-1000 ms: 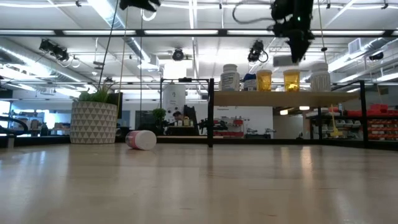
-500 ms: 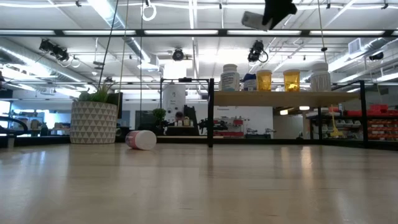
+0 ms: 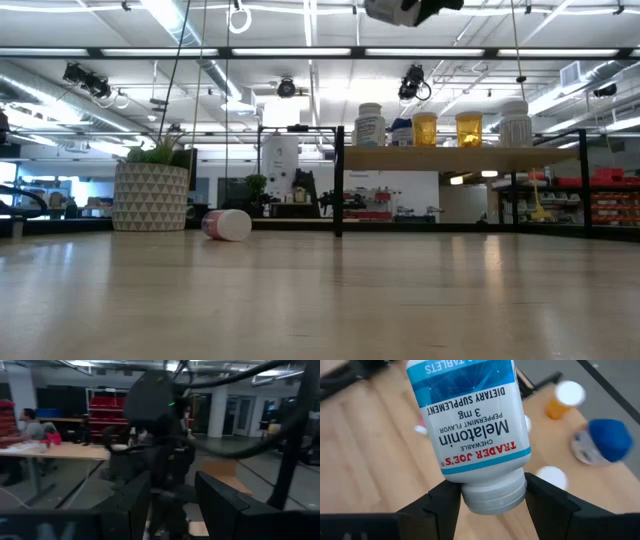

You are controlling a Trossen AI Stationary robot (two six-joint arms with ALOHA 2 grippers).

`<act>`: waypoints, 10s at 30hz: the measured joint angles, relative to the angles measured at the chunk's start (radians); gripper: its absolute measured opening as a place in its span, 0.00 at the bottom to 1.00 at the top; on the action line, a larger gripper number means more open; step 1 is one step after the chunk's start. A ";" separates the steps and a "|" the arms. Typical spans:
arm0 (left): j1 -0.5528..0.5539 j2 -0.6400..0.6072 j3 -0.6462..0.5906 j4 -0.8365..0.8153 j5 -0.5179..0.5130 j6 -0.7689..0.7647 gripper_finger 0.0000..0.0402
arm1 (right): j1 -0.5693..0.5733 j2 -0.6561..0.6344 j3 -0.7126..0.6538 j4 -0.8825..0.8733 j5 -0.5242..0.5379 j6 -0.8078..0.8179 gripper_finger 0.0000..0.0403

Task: Pick and place medicine bottles onto shelf by color
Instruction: Put the white blue pill bottle on the shelf aligned with the orange pill bottle, then put the pink pill bottle on the shelf aligned with the white green pill bottle

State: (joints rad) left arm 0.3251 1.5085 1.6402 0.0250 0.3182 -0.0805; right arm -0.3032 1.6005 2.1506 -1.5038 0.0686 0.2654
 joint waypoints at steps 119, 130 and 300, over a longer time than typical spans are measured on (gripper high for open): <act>0.164 -0.154 0.000 -0.362 0.002 0.041 0.41 | -0.541 -0.072 -0.529 0.210 0.162 0.214 0.52; 0.164 -0.155 0.000 -0.377 0.001 0.040 0.41 | -0.584 -0.073 -0.544 0.283 0.166 0.230 0.52; -0.098 0.257 0.063 -0.969 -0.162 0.259 0.47 | 0.108 -0.477 -0.545 0.531 0.029 0.375 0.74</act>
State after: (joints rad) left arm 0.2276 1.7652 1.7031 -0.9439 0.1561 0.1786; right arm -0.1948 1.1235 1.6058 -0.9727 0.0972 0.6400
